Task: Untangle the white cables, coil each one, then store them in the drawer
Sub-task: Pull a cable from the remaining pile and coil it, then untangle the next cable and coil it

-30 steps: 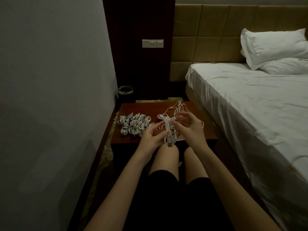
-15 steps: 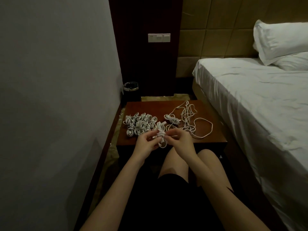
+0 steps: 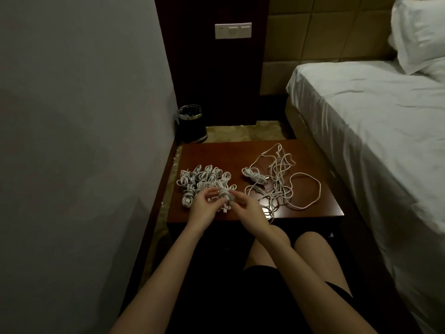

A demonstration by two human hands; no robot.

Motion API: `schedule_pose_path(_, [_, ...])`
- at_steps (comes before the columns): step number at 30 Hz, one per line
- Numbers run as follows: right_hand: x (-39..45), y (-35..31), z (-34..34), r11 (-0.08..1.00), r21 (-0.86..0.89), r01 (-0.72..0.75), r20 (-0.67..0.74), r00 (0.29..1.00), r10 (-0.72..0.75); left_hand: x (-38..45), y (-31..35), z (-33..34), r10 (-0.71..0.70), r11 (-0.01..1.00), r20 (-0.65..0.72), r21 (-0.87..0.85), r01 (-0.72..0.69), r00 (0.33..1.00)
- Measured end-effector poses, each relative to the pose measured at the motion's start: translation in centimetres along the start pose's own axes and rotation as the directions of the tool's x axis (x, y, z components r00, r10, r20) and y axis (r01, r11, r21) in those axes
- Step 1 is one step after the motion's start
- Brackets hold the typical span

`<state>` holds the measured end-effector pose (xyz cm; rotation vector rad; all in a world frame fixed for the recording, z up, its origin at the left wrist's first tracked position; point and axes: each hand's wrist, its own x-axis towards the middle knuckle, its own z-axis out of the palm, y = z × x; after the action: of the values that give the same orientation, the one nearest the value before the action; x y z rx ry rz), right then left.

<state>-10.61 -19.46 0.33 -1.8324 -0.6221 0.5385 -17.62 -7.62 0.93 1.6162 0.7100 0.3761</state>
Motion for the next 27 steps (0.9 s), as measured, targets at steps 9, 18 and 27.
schedule_pose_path(9, [7.1, -1.0, -2.9, 0.984, 0.110, -0.137, 0.061, 0.989, 0.131, 7.1, 2.9, 2.7, 0.028, 0.978, 0.101, 0.205, -0.048, 0.994])
schedule_pose_path(18, [9.1, 2.2, -5.3, 0.963, 0.023, -0.267, 0.116, 0.958, 0.263, 9.2, -0.2, 3.7, -0.152, 0.920, 0.170, 0.384, 0.076, 0.974])
schedule_pose_path(27, [7.6, 4.3, -3.5, 0.624, -0.780, 0.036, 0.166, 0.974, 0.152, 8.2, 0.2, 2.7, -0.062, 0.934, 0.070, 0.355, 0.033, 0.996])
